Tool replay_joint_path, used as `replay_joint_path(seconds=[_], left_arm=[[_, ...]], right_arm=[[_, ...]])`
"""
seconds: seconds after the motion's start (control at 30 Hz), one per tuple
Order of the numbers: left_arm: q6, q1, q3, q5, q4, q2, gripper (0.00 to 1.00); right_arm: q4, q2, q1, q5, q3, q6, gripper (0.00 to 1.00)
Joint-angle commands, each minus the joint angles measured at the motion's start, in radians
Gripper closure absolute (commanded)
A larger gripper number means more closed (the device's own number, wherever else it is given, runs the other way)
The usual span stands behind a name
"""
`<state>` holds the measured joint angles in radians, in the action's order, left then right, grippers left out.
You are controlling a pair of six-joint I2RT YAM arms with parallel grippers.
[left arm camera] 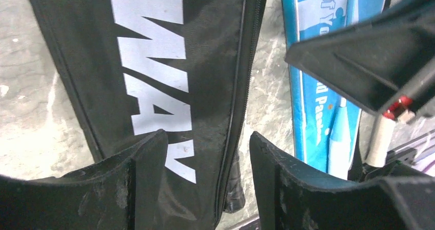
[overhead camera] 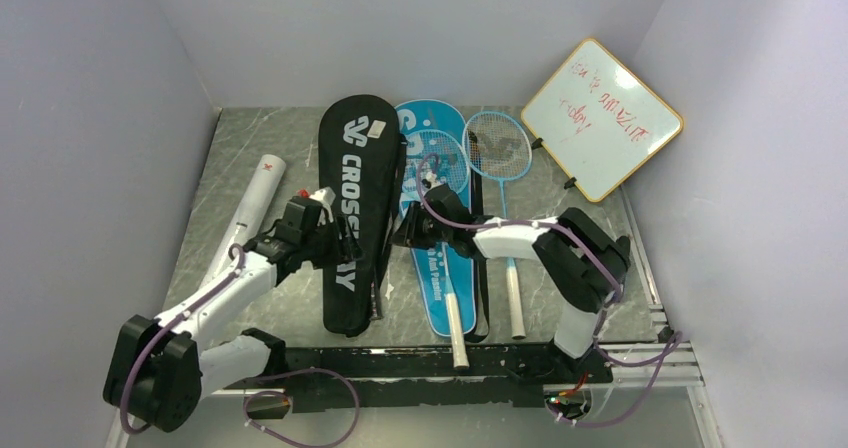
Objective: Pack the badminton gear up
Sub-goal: Adjust the racket in the racket bag.
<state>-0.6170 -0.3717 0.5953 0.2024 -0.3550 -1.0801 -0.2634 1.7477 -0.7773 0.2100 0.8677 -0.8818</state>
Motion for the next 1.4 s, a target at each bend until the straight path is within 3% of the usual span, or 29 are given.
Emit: replay_joint_path(seconds=[0.0, 0.37, 0.7, 1.07, 1.37], left_arm=[[0.011, -0.086, 0.058, -0.103, -0.024, -0.040, 0.35], [0.035, -0.161, 0.108, -0.182, -0.054, -0.074, 0.37], [0.055, -0.165, 0.097, -0.155, -0.034, -0.083, 0.38], [0.092, -0.166, 0.147, -0.128, -0.069, -0.107, 0.42], [0.130, -0.186, 0.271, -0.047, -0.211, -0.052, 0.40]], right_arm=[[0.016, 0.074, 0.023, 0.005, 0.097, 0.008, 0.72], [-0.028, 0.232, 0.046, 0.071, 0.230, -0.032, 0.60], [-0.065, 0.303, 0.062, 0.083, 0.266, -0.066, 0.57], [-0.082, 0.299, 0.067, 0.134, 0.281, -0.043, 1.00], [0.046, 0.068, 0.057, 0.047, 0.223, 0.047, 1.00]])
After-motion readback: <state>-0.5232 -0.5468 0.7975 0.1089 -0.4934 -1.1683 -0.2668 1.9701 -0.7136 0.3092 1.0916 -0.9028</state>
